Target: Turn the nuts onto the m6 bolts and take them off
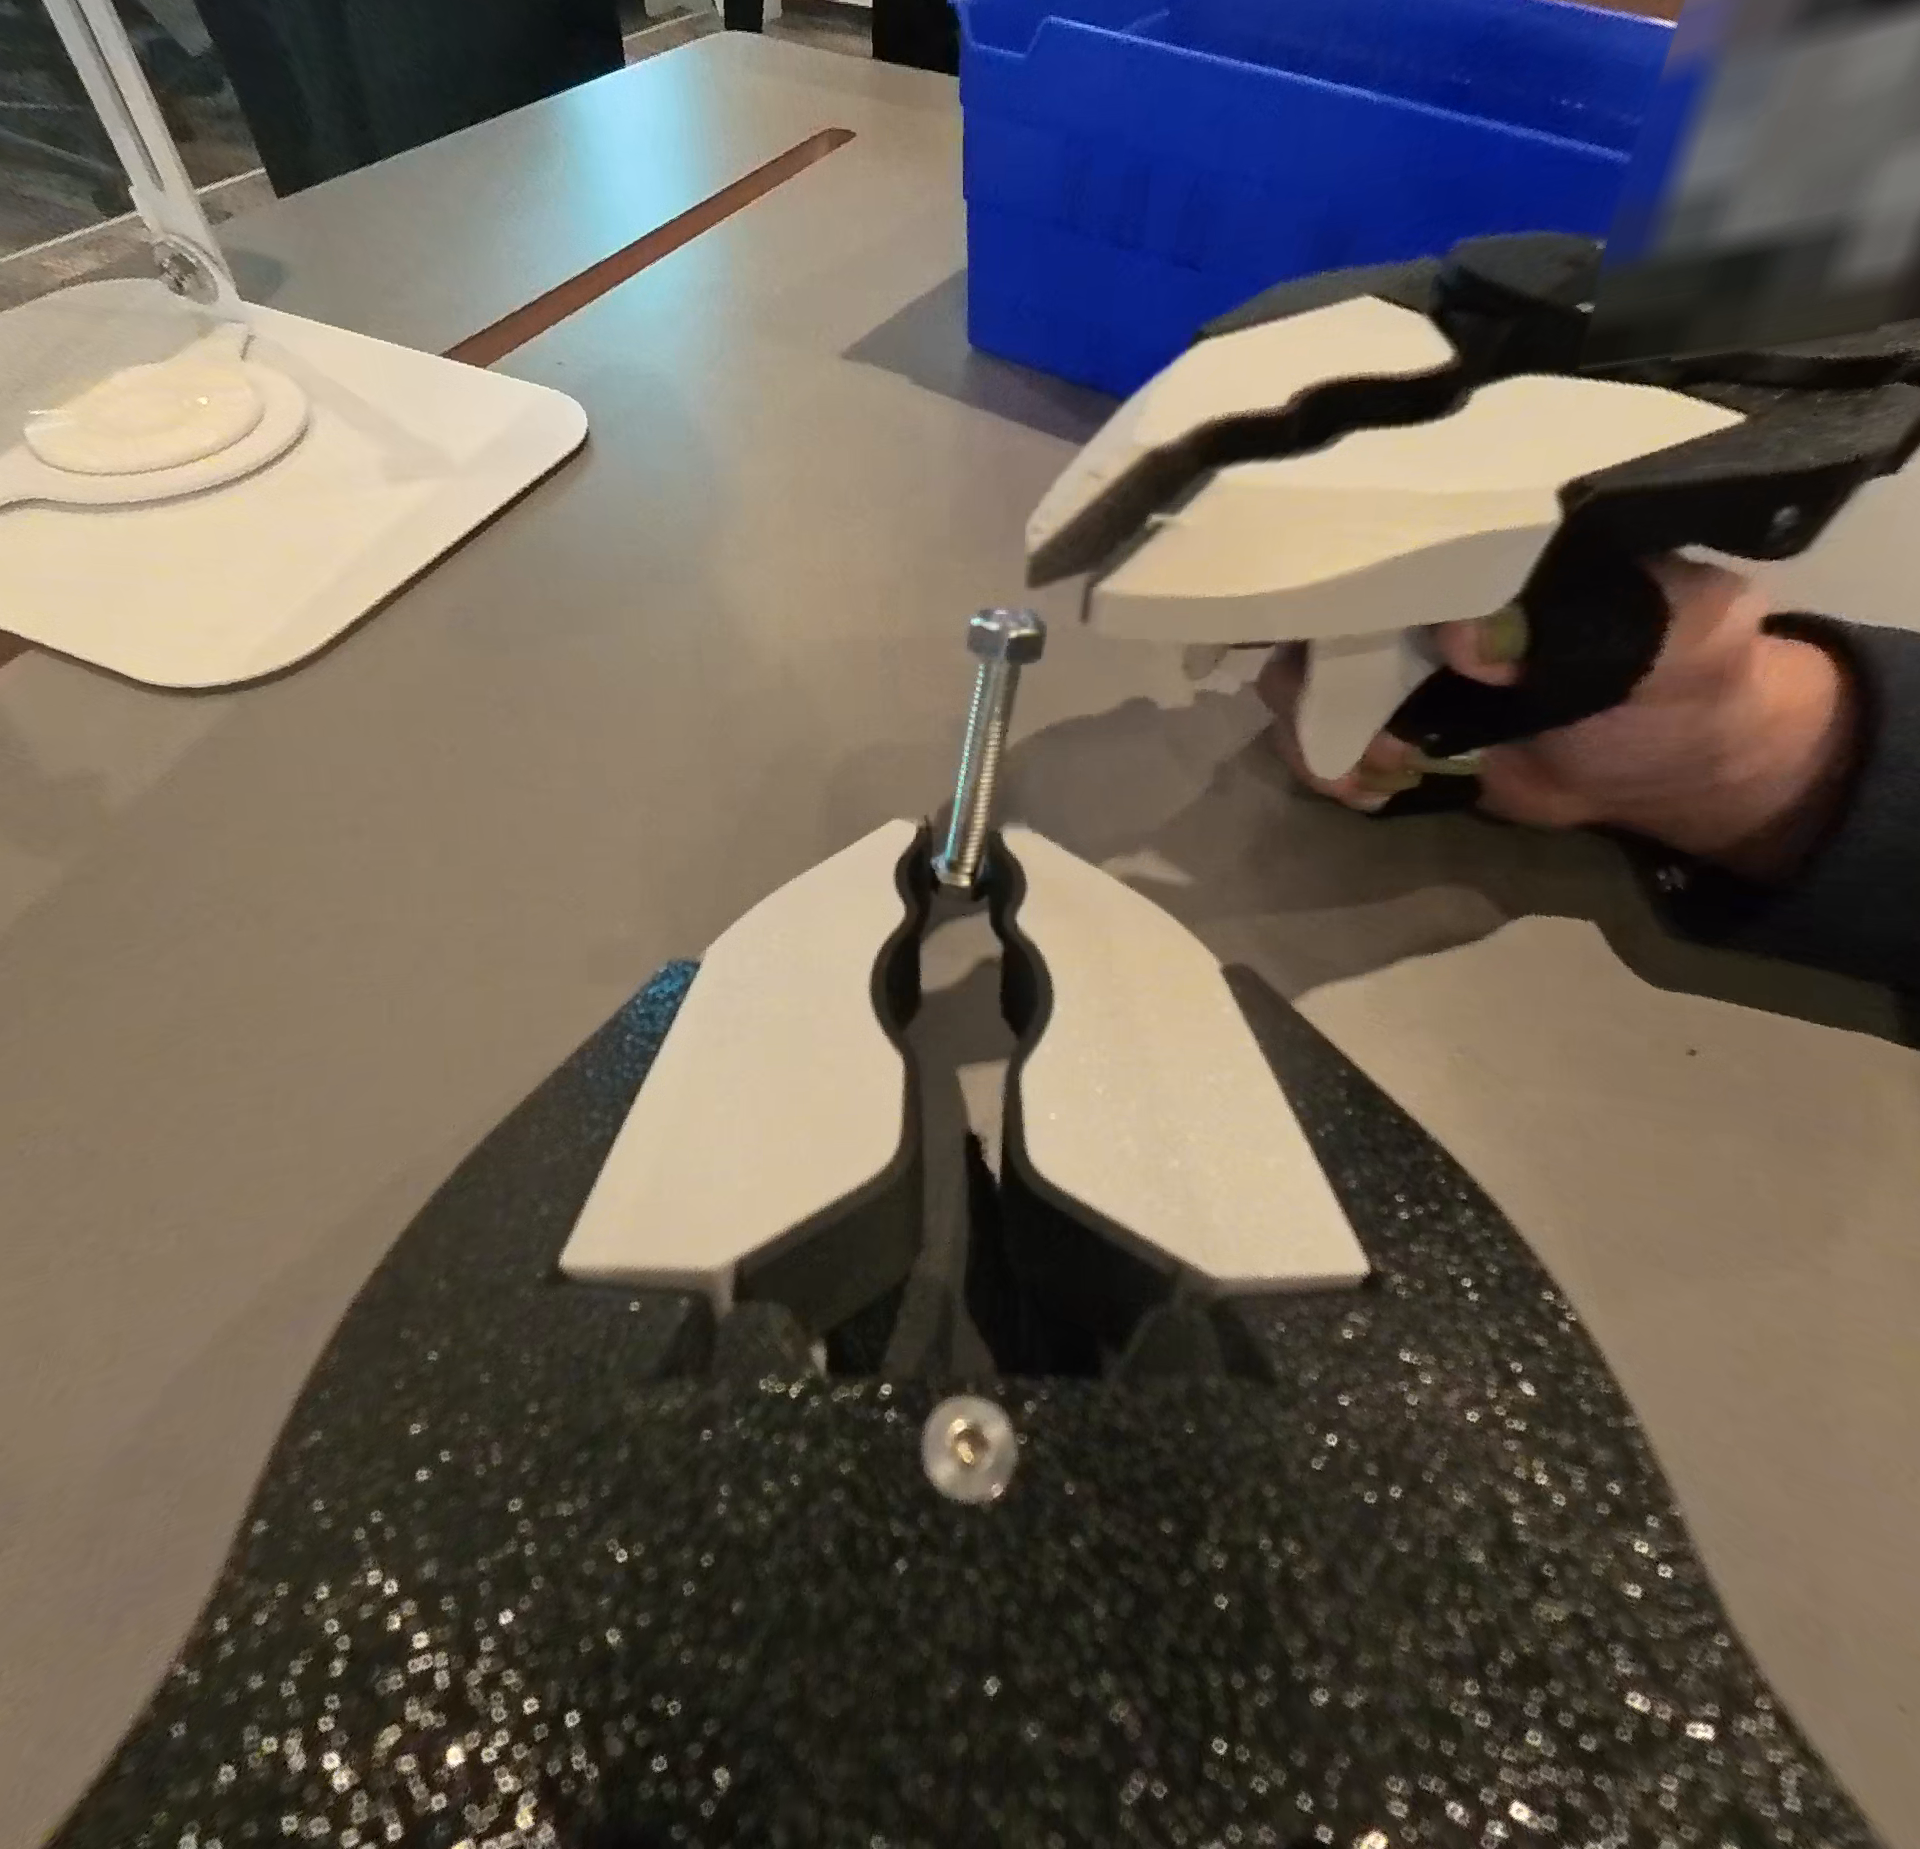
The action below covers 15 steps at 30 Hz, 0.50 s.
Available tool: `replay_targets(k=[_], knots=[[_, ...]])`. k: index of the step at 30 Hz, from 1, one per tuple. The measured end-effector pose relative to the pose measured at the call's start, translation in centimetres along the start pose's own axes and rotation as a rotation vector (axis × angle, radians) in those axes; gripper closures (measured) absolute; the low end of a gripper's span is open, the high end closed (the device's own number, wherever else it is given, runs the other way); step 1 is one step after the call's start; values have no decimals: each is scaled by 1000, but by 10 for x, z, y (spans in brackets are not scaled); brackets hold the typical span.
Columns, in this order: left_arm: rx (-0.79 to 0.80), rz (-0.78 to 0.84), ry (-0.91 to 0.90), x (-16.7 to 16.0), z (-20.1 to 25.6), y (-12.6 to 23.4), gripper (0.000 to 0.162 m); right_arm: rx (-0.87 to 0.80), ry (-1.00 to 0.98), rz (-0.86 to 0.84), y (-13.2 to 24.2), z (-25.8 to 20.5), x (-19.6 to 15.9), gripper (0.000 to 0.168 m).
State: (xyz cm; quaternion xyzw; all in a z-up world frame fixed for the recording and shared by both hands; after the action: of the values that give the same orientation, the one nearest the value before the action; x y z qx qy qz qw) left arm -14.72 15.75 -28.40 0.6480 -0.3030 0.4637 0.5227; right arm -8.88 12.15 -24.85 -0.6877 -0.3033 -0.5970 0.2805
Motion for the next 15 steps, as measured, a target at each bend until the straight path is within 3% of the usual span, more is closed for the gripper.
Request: replay_targets(k=[8,15], knots=[[0,0,0,0,0,0,152,88,10,-21,-2,-10,-2,162],[-1,-1,1,0,0,0,152,-9,-25,-44,-4,3,-4,148]])
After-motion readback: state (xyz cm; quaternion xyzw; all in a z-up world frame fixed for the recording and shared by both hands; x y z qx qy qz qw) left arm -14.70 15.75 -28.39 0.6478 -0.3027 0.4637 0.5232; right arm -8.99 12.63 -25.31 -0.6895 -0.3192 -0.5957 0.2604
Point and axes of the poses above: each gripper's, where its closed fingertips meet, y back along the fingers, x out of its top, z = x × y across the jaws, the point moved 4 cm from there along y, back along the fingers, and after that the axes turned 14 degrees about x, right-handed, at the moved point
